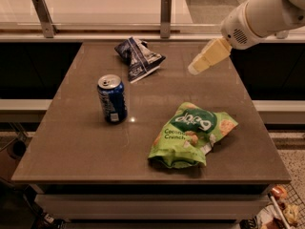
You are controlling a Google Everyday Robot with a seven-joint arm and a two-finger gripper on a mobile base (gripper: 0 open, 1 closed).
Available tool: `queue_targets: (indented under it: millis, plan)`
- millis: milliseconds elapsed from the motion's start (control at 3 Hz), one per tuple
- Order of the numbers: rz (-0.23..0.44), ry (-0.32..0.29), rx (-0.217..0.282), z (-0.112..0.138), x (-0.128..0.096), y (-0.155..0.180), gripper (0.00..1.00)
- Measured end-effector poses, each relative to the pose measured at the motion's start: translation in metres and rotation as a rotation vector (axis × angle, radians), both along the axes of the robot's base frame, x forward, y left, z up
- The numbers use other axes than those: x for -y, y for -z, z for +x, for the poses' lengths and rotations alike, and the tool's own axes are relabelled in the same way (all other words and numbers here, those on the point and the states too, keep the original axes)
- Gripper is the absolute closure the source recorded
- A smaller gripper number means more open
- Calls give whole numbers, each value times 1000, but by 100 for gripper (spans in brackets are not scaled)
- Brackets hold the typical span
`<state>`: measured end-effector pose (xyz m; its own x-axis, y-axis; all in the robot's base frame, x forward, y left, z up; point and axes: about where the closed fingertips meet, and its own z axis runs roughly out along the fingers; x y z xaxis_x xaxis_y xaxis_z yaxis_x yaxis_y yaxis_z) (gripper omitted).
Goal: Pick blue chip bag
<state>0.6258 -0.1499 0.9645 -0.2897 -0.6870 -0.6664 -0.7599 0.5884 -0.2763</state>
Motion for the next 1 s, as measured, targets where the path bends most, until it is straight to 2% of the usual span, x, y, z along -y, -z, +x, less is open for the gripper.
queue_targets:
  millis: [333,667,1000]
  plan:
    - [0,0,0,0,0,0,0]
    - [-26,29,-6,9,-1,1,0]
    - [-34,47,-31,37,-18,12,0]
